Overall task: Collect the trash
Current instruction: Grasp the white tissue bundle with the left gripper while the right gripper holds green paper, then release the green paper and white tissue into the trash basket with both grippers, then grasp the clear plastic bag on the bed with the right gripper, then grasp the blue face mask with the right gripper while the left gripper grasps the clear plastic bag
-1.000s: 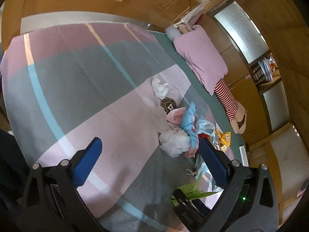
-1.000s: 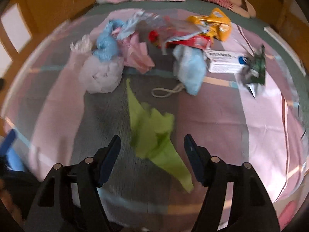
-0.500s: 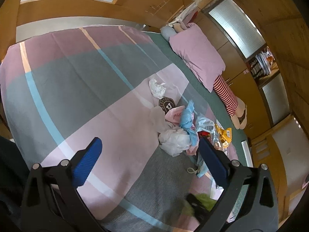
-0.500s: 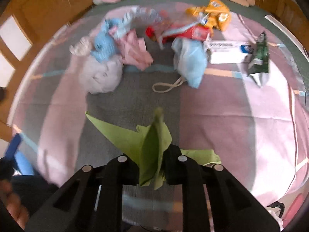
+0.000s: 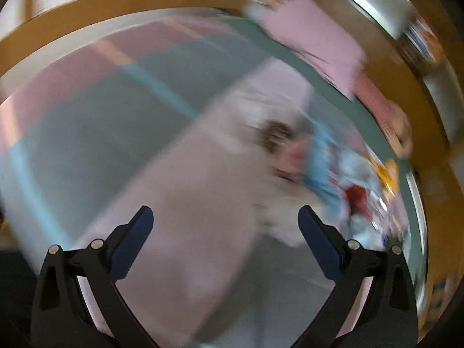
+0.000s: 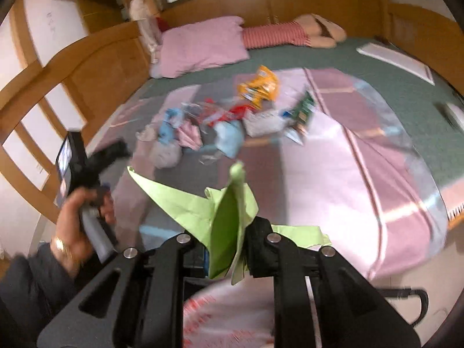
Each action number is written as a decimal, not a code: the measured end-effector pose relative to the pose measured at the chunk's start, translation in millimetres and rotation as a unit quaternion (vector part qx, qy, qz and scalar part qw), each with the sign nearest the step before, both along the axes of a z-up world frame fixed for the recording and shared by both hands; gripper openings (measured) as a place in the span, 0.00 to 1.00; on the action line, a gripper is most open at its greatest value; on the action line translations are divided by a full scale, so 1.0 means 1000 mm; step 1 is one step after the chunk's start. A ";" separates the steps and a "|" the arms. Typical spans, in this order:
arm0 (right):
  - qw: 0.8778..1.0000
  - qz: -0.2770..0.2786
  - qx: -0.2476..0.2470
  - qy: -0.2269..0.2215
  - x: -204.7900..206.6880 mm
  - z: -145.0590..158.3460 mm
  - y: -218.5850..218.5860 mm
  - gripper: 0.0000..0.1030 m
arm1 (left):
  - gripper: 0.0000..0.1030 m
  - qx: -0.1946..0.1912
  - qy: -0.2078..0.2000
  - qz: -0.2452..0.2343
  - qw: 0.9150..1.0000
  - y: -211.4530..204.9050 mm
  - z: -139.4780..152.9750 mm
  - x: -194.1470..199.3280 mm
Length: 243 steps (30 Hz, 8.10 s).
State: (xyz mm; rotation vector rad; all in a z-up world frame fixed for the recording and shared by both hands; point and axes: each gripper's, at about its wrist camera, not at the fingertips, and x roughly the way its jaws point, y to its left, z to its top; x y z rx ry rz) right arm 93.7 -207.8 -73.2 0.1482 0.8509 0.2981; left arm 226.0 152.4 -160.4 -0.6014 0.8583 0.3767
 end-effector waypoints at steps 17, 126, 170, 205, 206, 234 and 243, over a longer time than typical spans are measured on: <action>0.999 -0.038 0.029 0.022 -0.017 -0.012 -0.043 0.18 | 0.34 0.064 0.020 -0.195 0.978 -0.053 -0.009 0.029; 0.998 -0.053 0.012 0.018 0.097 -0.001 0.023 0.73 | 0.96 -0.018 -0.027 -0.018 0.999 -0.017 0.019 -0.061; 0.964 0.148 0.113 0.191 0.109 -0.062 0.101 0.19 | 0.96 -0.135 -0.064 0.077 0.986 0.021 -0.004 -0.082; 0.997 -0.024 -0.026 0.074 0.179 -0.056 0.058 0.16 | 0.96 -0.122 -0.053 -0.148 0.980 -0.037 0.004 -0.055; 0.997 -0.029 -0.013 0.068 0.165 -0.048 0.044 0.16 | 0.96 -0.118 -0.053 -0.169 0.977 -0.044 0.005 -0.054; 0.999 -0.016 -0.028 -0.008 -0.001 -0.013 0.000 0.16 | 0.88 0.114 0.141 -0.384 0.906 -0.158 -0.046 -0.039; 0.999 -0.016 -0.037 -0.015 -0.003 -0.012 0.008 0.16 | 0.31 0.097 0.072 -0.393 0.912 -0.155 -0.021 -0.050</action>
